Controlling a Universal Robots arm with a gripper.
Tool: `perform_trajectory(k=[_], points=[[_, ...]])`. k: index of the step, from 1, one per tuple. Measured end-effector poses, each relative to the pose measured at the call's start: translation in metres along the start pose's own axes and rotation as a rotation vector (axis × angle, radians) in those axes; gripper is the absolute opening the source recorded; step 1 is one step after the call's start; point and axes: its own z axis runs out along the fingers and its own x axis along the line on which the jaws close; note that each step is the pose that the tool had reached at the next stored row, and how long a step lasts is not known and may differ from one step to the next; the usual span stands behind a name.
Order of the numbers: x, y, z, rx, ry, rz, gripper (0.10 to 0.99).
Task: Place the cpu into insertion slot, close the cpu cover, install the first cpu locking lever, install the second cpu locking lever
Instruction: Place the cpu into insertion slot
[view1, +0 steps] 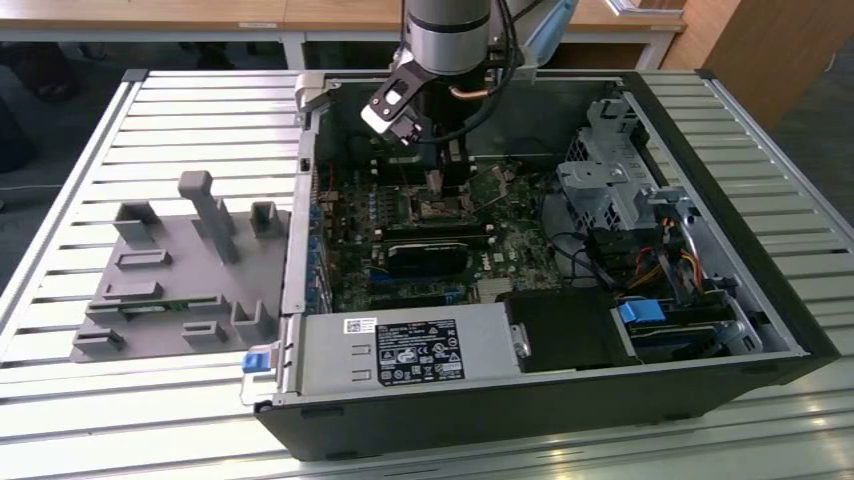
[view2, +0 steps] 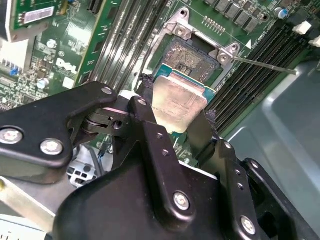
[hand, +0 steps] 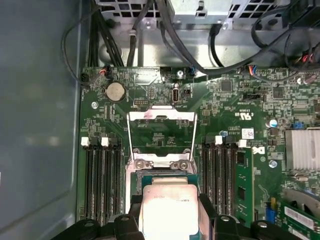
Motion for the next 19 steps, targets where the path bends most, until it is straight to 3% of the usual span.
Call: perform_trajectory(k=[8, 19], points=[[0.0000, -0.0061, 0.0107, 0.000, -0.0002, 0.001, 0.525], [0.0017, -0.0082, 0.0232, 0.000, -0.0003, 0.001, 0.525]])
